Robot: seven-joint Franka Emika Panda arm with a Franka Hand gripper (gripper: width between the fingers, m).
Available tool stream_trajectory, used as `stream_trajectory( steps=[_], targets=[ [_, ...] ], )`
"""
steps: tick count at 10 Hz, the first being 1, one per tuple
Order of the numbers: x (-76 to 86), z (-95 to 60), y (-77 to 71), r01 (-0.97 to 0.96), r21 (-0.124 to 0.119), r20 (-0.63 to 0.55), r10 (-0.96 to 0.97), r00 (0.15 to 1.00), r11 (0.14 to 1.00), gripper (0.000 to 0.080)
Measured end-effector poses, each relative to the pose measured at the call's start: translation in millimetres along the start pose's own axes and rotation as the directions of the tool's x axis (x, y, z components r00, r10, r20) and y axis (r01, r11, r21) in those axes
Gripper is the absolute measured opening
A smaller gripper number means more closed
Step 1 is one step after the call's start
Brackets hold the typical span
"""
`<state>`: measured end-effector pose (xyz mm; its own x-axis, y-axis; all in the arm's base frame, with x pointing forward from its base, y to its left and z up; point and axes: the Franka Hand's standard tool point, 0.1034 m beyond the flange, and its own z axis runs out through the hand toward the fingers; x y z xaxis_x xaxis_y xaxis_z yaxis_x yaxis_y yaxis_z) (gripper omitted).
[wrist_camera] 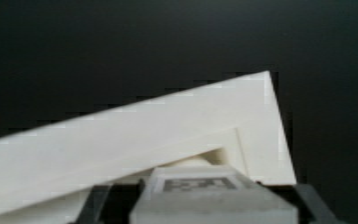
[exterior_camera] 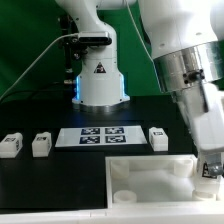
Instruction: Assemble one leg
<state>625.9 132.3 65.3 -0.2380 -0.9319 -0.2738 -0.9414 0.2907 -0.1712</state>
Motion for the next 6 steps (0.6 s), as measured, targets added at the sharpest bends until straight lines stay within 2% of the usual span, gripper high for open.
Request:
stream_trajectory(
  steps=[3, 4, 5, 6],
  targets=[
    [1.5, 0.1, 0.2, 0.022, -0.001, -0.002, -0.022, 1.0, 1.0, 0.0297],
    [1.7, 0.3, 0.6, 0.032, -0.001, -0.002, -0.032, 0.999, 0.999, 0.0477],
    [1.8, 0.4, 0.9, 0.096, -0.003, -0.002, -0.096, 0.995, 0.995, 0.059],
    [2.8, 0.4, 7.7, 0.197, -0.065, 0.014, -0.197, 0.98, 0.978, 0.059]
  ],
)
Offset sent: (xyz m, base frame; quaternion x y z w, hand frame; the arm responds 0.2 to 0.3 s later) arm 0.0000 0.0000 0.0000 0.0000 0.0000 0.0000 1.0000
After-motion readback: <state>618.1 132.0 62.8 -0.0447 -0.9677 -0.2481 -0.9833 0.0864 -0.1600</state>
